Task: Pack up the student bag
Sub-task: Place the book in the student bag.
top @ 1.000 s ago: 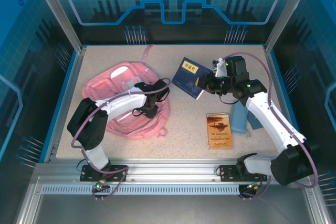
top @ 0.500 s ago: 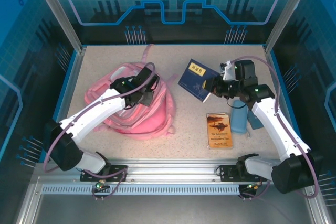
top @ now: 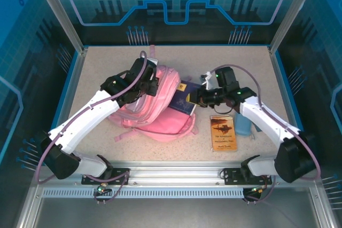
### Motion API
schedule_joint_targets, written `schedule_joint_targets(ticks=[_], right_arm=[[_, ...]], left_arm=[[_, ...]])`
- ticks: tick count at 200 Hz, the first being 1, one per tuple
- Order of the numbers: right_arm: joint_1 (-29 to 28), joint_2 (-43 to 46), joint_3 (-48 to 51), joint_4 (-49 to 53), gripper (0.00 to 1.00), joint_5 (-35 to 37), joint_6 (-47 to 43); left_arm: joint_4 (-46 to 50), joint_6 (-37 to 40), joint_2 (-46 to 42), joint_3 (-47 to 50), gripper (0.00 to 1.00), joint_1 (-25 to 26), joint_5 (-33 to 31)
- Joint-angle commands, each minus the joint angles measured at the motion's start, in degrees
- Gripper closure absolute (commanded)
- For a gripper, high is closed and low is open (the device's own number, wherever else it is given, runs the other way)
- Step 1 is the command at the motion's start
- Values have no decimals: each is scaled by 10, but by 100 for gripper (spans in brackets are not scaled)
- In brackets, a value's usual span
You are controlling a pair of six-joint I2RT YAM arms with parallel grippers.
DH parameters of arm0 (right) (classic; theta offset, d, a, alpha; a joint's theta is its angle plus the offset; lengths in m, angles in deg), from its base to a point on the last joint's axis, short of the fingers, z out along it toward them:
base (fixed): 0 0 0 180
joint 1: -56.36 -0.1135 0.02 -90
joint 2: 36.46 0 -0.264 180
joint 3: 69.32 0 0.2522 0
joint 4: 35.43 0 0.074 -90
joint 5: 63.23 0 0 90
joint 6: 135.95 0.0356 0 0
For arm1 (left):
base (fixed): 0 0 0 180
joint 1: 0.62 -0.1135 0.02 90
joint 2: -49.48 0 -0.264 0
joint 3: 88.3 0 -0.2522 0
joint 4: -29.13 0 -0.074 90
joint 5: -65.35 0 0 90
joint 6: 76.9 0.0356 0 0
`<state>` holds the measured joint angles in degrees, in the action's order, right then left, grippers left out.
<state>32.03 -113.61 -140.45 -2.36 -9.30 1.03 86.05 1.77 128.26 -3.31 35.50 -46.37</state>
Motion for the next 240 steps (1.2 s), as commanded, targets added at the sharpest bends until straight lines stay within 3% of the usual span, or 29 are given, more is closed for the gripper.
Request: schedule_joint_targets(ticks=[1,33,71,155,195,223,240], right_arm=[[-30,-38,-5,-107,94,0,71],[-70,-113,-11,-214,94,47,152],[-107,-215,-48,-246,94,108,220],[-170,-392,-140,-370,89,153,322],[-168,-409,-158,-371,64,131,313],[-158,-355,-97,-378,47,117,299],[-153,-295,-62,-323,39,123,262]], left_arm=[[-89,-27,-34,-25,90,1,9],[-95,-39,-34,-24,91,1,7],[-98,-57,-35,-29,91,0,0],[-100,-74,-36,-21,92,0,-5],[-98,-76,-40,-13,92,-7,-8],[-101,-81,-45,0,92,-17,0],[-104,-87,-49,10,92,-24,8]])
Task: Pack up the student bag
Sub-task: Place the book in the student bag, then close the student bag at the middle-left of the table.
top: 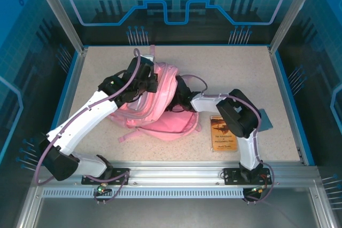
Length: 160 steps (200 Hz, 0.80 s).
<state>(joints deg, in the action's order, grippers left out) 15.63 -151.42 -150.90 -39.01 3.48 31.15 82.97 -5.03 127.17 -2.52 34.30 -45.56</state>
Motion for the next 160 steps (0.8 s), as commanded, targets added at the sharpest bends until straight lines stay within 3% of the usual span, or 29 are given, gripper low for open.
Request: schedule_joint_targets(ticks=[1,53,116,134,160], right_arm=[[11,87,45,48,39,-4,-42],[50,277,149,264,33,94,-138],[130,413,163,516,25,302,-260],[155,427,169,559,24,321,-277],[162,435,196,598,24,336,-274]], left_arm=[[-73,-19,-38,3,92,-13,0],[-81,-18,-54,49,92,-36,20],[-47,4,-86,190,88,-71,57],[-42,-2,-96,221,77,-71,92],[-49,-31,-115,242,38,-72,119]])
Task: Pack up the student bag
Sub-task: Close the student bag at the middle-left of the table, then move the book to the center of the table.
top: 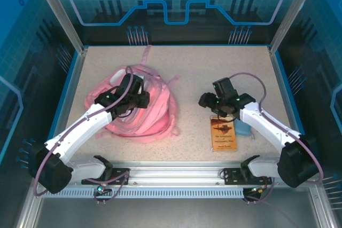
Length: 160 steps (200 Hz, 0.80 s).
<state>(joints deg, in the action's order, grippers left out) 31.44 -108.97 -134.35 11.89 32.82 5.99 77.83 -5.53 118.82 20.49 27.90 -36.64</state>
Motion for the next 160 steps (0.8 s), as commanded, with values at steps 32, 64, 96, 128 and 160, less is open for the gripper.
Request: schedule_joint_targets(ticks=[32,64,96,128,160], right_arm=[[3,-1,86,74,24,12,17],[1,-16,136,1,25,-42,52],[-2,-57,144,-62,25,-72,67],[-2,-122,116,-130,26,-107,82],[-3,-177,39,-149,26,-107,70]], left_arm=[[-5,-63,-33,-3,17,-8,39],[-15,-78,-22,-22,13,-8,66],[-27,-93,-6,-32,9,-7,104],[-29,-104,13,-39,5,4,114],[-39,-126,45,-49,4,22,129]])
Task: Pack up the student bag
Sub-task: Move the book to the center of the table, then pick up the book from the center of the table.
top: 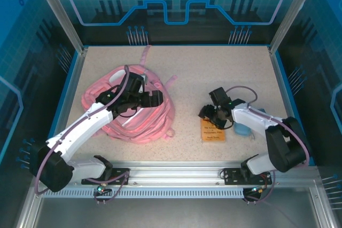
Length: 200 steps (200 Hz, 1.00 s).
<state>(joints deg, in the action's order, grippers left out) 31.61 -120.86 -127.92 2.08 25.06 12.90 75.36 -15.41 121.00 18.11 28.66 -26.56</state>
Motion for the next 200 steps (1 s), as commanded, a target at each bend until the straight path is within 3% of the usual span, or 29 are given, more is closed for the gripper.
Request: schedule_joint_targets(ticks=[1,32,68,103,167,200], right_arm=[[-4,-59,-28,-49,26,-29,-1],[2,-60,-90,10,26,-8,-60],[36,-28,-96,104,25,56,-149],[59,-49,-102,154,26,61,-234],[57,-102,-118,149,45,10,-268],[57,-109,-122,147,48,7,-273]], left_arm=[[-14,-27,25,-26,4,15,29],[-17,-52,72,-47,6,40,52],[-42,-79,133,-68,12,71,68],[-45,-94,211,-109,21,96,71],[-48,-101,355,-194,31,150,65],[-56,-111,414,-228,35,164,80]])
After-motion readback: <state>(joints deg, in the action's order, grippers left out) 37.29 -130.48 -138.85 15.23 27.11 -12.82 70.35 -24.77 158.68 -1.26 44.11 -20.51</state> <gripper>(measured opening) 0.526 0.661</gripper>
